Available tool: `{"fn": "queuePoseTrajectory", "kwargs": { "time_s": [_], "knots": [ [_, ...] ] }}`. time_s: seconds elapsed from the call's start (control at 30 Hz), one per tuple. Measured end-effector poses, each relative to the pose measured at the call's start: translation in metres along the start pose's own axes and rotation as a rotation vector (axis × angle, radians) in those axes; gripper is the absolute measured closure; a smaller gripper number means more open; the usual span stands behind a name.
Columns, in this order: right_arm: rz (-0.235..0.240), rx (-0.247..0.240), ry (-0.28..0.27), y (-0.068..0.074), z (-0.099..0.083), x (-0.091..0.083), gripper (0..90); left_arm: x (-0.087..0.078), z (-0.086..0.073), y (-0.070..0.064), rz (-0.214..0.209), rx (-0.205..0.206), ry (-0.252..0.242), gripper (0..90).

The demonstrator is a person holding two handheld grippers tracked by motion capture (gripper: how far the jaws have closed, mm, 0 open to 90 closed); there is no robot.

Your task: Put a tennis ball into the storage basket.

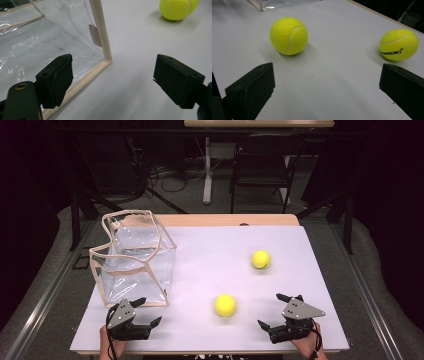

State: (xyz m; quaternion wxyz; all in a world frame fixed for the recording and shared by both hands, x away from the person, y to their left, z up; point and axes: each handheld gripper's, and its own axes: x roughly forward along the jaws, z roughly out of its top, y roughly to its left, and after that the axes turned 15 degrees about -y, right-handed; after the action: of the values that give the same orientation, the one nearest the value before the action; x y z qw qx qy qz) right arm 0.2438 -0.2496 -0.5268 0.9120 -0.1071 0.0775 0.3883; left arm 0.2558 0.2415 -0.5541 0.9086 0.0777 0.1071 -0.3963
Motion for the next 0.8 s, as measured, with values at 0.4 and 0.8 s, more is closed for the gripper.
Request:
{"fn": "queuePoseTrajectory", "kwargs": {
  "time_s": [0.4,0.8],
  "knots": [
    [0.007,0.015,0.011,-0.003,0.0,0.003,0.0,0.002,0.001,-0.001,-0.002,0.004,-0.004,16.0],
    [0.037,-0.005,0.031,0.001,0.012,0.018,0.0,0.001,0.0,-0.001,-0.002,0.001,-0.004,16.0]
  ]
}}
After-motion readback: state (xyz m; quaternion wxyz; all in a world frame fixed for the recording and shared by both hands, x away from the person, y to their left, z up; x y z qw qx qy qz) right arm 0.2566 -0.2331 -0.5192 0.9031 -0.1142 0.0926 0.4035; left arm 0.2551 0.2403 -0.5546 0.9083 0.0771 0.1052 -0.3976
